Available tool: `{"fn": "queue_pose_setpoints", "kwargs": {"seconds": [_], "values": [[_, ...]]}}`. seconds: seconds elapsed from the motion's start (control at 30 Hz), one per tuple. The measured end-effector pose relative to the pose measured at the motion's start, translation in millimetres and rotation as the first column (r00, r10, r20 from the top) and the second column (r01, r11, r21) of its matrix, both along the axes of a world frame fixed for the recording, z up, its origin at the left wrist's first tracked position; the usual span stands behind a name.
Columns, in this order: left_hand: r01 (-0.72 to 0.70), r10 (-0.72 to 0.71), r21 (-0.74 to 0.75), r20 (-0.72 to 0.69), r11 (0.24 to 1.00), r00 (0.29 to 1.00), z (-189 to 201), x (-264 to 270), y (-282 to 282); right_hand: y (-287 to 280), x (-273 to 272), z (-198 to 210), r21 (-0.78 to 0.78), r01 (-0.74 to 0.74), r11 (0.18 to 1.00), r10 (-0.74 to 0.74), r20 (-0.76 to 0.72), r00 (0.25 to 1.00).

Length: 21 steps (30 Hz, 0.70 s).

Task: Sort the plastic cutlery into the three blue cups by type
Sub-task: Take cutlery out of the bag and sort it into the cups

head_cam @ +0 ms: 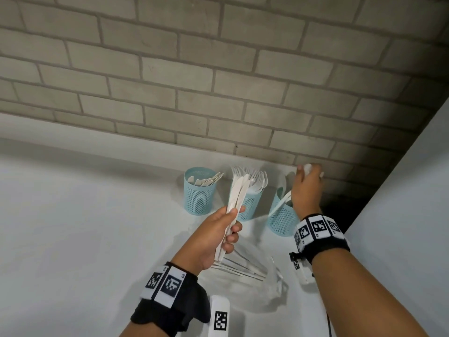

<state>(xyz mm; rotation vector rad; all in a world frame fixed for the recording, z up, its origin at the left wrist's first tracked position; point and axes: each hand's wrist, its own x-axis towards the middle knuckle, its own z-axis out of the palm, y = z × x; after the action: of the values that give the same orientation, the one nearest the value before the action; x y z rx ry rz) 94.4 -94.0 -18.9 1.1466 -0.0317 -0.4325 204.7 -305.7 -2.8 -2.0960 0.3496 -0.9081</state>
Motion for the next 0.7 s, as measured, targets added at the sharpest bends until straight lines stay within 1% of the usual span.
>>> {"fn": "queue_pose_setpoints", "kwargs": {"seconds": [0.07, 0.1, 0.17, 0.2, 0.27, 0.3, 0.33, 0.4, 0.47, 0.5, 0.53, 0.6, 0.63, 0.67, 0.7], "values": [[-0.004, 0.004, 0.015, 0.001, 1.000, 1.000, -1.5, 0.3, 0.6, -1.4, -1.7, 9.8, 0.143, -0.038, 0.989, 0.024, 0.097, 0.995], [-0.006, 0.006, 0.023, 0.002, 1.000, 1.000, -2.2, 0.5, 0.9, -2.4, -3.4, 18.3, 0.209, -0.040, 0.977, 0.008, 0.150, 0.989], [-0.011, 0.010, 0.037, 0.006, 0.999, 1.000, -3.0, 1.3, 1.8, -13.3, 0.3, 33.2, 0.279, -0.015, 0.960, -0.056, 0.244, 0.968], [-0.012, 0.012, 0.041, 0.007, 0.999, 1.000, -3.4, 1.8, 2.1, -20.1, 3.7, 38.5, 0.275, 0.009, 0.961, -0.089, 0.279, 0.956], [-0.015, 0.015, 0.055, 0.010, 0.998, 1.000, -4.0, 3.0, 2.3, -30.9, 8.0, 46.5, 0.201, 0.076, 0.977, -0.142, 0.335, 0.932], [-0.018, 0.017, 0.064, 0.011, 0.998, 1.000, -4.3, 3.4, 1.9, -34.6, 9.0, 47.7, 0.158, 0.094, 0.983, -0.144, 0.340, 0.929], [-0.021, 0.020, 0.068, 0.010, 0.997, 1.000, -4.8, 3.5, 1.3, -34.8, 7.9, 49.9, 0.131, 0.076, 0.988, -0.117, 0.339, 0.933], [-0.025, 0.025, 0.070, 0.006, 0.997, 1.000, -5.9, 3.6, -0.5, -33.9, 8.1, 46.9, 0.055, 0.036, 0.998, -0.049, 0.249, 0.967], [-0.024, 0.024, 0.074, 0.004, 0.997, 1.000, -6.9, 3.0, -2.0, -28.5, 7.5, 34.7, -0.040, -0.021, 0.999, 0.025, 0.086, 0.996], [-0.021, 0.021, 0.075, 0.006, 0.997, 1.000, -7.2, 2.6, -2.4, -26.8, 8.6, 25.8, -0.065, -0.067, 0.996, 0.066, -0.022, 0.998], [-0.017, 0.016, 0.074, 0.009, 0.997, 1.000, -7.4, 2.1, -2.6, -27.1, 10.9, 16.2, -0.089, -0.104, 0.991, 0.090, -0.142, 0.986], [-0.012, 0.011, 0.072, 0.017, 0.997, 1.000, -7.7, 1.8, -1.7, -27.1, 11.9, 3.4, -0.162, -0.158, 0.974, 0.088, -0.370, 0.925], [-0.013, 0.012, 0.074, 0.018, 0.997, 1.000, -8.0, 1.9, -1.0, -26.8, 11.5, 0.7, -0.209, -0.178, 0.962, 0.069, -0.444, 0.893], [-0.015, 0.013, 0.077, 0.017, 0.997, 1.000, -8.6, 1.6, -0.2, -26.6, 11.6, -0.3, -0.263, -0.189, 0.946, 0.041, -0.481, 0.876], [-0.017, 0.016, 0.081, 0.018, 0.997, 1.000, -9.6, 1.7, 0.4, -25.7, 11.5, -0.2, -0.322, -0.191, 0.927, 0.013, -0.481, 0.877]]}}
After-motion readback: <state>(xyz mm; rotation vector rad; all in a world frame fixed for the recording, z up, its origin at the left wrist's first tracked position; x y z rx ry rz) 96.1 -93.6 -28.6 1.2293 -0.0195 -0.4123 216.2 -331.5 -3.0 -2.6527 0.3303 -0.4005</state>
